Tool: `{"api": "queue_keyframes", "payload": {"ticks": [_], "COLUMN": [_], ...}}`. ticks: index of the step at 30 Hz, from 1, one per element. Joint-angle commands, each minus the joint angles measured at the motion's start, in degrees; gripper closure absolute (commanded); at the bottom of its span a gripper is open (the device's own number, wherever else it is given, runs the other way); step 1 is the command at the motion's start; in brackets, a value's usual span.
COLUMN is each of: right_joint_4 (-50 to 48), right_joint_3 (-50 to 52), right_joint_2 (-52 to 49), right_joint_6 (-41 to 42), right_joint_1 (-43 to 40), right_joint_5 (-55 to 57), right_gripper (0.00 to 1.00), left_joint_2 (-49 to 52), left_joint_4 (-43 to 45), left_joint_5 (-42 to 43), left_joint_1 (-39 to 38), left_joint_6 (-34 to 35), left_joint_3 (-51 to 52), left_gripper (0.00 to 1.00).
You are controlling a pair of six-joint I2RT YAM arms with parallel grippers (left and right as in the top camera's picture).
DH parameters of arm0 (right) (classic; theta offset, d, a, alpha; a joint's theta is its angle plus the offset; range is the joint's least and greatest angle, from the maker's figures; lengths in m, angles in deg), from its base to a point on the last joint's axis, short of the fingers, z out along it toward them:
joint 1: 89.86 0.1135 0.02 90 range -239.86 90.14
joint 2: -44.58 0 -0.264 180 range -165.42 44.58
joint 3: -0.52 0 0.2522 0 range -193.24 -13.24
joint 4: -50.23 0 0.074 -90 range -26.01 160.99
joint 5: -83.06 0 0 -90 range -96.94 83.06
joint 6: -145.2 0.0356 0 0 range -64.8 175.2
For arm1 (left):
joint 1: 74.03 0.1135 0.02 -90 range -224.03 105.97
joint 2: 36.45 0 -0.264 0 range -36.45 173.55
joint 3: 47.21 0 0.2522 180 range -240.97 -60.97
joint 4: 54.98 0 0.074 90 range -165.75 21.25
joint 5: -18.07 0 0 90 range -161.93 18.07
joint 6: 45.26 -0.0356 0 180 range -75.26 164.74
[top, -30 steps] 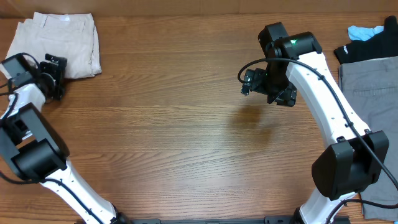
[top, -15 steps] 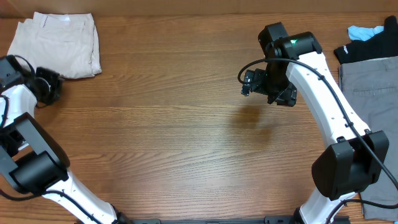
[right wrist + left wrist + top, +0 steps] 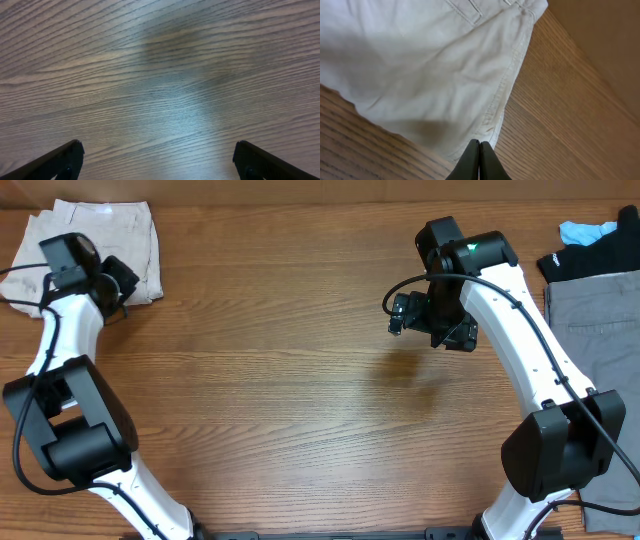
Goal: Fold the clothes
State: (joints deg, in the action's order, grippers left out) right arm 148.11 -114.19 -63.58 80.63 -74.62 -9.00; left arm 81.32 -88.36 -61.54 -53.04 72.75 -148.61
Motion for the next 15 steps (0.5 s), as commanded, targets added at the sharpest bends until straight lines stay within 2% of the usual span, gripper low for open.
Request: {"api": "queue_keyframes", "payload": {"ticks": [1,15], "right_joint_4": [0.04,0.07], "right_joint_3": [-0.63,-0.63], "right_joint_2": [0.57,0.57], "right_joint_6": [-0.37,-0.35], "right_joint_1": [-0.04,-0.04], "right_joint_5": [0.76,0.76], "right_gripper": [0.00,0.00], "left_joint_2": [2.03,8.72], "left_joint_4": [0.90,3.37], "left_joint_5": [-6.05,-7.45], "left_joint_1": [-0.63,-0.33], "left_joint_6": [-2.71,-2.99], "left_joint_3": [0.37,0.37], "left_gripper": [0.96,0.96]}}
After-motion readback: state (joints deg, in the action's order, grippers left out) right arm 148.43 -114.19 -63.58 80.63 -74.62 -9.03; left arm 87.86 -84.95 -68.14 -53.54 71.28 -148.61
